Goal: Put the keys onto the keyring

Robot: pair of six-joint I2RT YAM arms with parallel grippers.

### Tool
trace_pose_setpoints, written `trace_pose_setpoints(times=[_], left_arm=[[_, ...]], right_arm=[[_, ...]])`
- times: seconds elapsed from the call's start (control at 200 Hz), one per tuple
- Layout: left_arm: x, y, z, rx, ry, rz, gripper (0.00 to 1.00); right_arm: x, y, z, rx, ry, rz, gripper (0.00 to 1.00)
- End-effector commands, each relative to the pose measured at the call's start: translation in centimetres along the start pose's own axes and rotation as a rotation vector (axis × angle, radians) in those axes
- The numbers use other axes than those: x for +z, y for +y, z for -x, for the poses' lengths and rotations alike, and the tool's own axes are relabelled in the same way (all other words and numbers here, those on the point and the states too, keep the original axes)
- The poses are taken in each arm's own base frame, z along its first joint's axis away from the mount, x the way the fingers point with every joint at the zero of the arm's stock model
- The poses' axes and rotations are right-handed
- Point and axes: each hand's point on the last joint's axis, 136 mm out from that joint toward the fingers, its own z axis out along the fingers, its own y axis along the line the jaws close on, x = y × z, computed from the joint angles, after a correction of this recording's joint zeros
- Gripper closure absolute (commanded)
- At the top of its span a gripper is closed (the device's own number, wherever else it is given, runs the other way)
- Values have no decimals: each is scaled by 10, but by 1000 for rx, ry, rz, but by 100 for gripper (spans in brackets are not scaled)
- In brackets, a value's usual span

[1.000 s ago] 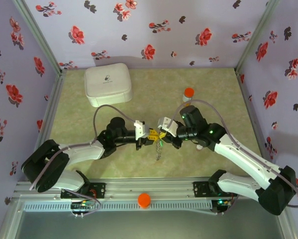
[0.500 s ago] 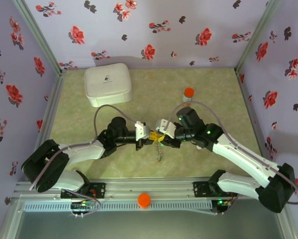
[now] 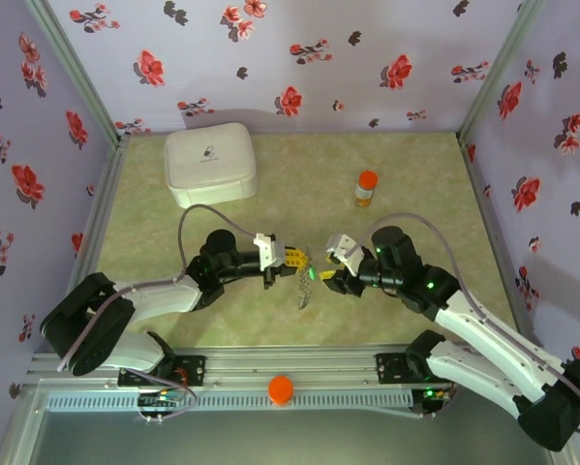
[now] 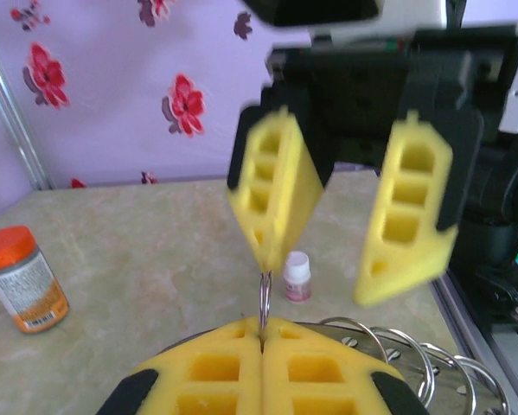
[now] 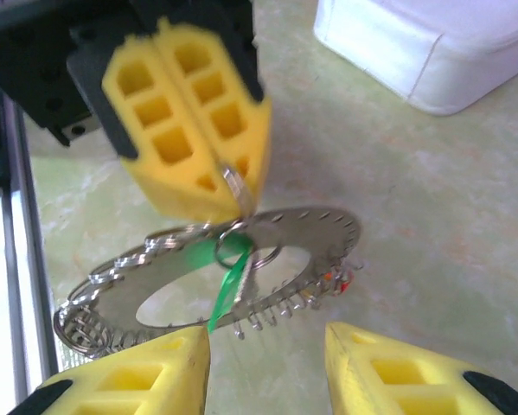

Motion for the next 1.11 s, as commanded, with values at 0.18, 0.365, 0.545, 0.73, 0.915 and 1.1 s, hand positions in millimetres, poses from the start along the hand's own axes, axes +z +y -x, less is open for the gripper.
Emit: trace_pose_setpoints(times=[0.18, 0.365, 0.545, 0.73, 0.915, 1.1], left_arm=[[-4, 3, 31, 48, -111, 7, 100], [-5, 3, 36, 50, -116, 7, 100], [-8, 0, 34, 31, -114, 5, 100], [-9, 0, 34, 30, -112, 11, 100], [-9, 1, 30, 27, -91, 16, 100], [-10, 3, 17, 14, -32, 33, 100]], right_arm=[[18, 2, 13, 8, -121, 43, 56], [27, -10, 8, -54, -129, -27, 57], [35, -4, 11, -84, -156, -6, 58], [37, -5, 13, -79, -191, -11, 76], [28, -7, 10, -91, -142, -38, 90], [11, -10, 21, -126, -112, -77, 100]])
